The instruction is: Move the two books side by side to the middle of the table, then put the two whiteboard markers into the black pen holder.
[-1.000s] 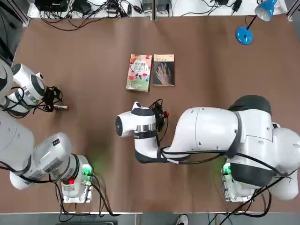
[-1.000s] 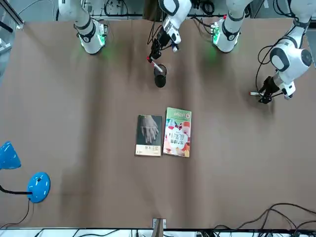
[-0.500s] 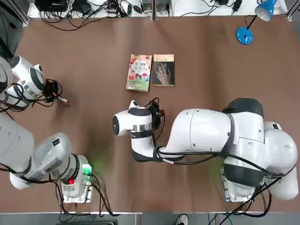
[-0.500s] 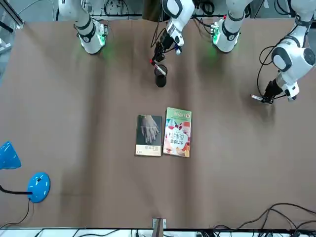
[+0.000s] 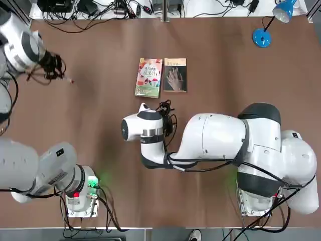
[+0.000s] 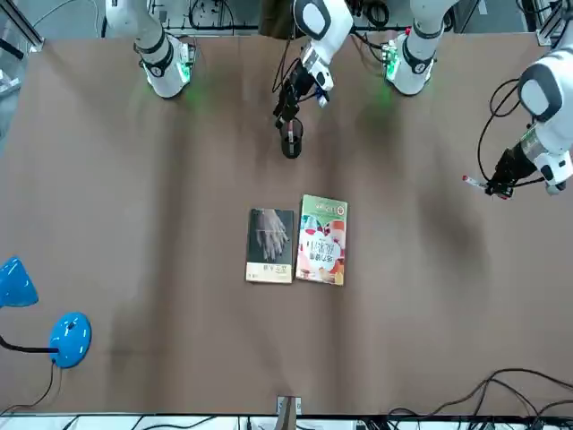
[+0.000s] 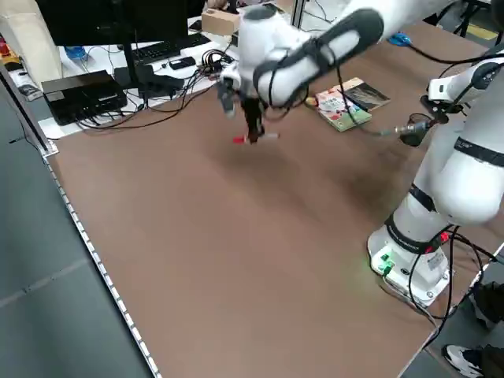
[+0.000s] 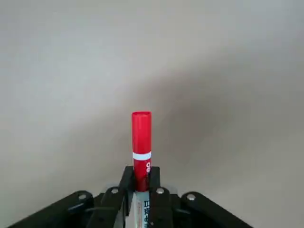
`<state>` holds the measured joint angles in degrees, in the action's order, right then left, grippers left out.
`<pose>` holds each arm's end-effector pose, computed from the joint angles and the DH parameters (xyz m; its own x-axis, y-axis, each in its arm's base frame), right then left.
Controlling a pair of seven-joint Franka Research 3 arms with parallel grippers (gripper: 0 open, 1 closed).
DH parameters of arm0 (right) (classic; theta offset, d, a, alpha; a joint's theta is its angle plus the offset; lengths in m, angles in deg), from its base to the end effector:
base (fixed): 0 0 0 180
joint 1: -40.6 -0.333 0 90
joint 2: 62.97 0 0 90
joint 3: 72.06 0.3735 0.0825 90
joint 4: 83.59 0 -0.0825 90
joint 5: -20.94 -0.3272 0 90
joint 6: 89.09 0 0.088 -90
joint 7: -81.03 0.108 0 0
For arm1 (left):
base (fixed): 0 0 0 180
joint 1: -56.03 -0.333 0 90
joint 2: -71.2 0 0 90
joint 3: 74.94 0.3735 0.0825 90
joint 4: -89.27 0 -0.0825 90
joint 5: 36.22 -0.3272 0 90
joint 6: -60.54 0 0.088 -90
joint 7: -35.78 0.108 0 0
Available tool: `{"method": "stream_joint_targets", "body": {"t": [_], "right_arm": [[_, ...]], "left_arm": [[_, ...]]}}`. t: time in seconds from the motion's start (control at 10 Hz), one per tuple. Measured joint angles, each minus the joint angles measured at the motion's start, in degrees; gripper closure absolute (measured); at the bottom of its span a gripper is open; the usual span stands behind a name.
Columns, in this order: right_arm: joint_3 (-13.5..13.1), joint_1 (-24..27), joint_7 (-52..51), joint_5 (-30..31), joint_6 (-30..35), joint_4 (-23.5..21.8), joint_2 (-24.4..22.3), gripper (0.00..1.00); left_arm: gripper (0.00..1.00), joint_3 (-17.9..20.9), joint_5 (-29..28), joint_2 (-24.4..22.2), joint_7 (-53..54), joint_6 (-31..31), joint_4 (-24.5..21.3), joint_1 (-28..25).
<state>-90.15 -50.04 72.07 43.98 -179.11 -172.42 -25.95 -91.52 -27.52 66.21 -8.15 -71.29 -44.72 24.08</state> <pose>0.1882 0.5895 0.3474 0.1622 0.7635 -0.6251 0.9085 0.1317 0.3965 0.4353 0.1133 0.4654 0.4241 0.9050 -0.0338 0.9027 -0.4195 0.0961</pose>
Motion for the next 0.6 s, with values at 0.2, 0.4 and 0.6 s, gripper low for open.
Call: {"method": "stream_joint_targets", "body": {"t": [0.2, 0.4, 0.6], "right_arm": [[-0.5, 1.7, 0.2, -0.1, 0.2, 2.4, -0.7, 0.09], [-0.8, 6.0, 0.2, -1.9, 0.7, 4.3, -5.8, 0.01], [-0.8, 11.9, -0.4, -2.8, 1.4, 4.1, -12.2, 0.01]], "left_arm": [[0.83, -5.4, -3.2, -3.9, -5.1, 5.5, 2.9, 0.0], [0.83, -12.8, -5.1, -5.7, -12.6, 7.2, 4.4, 0.2], [0.83, -18.7, -5.3, -8.9, -16.9, 9.7, 4.5, 0.7]]}}
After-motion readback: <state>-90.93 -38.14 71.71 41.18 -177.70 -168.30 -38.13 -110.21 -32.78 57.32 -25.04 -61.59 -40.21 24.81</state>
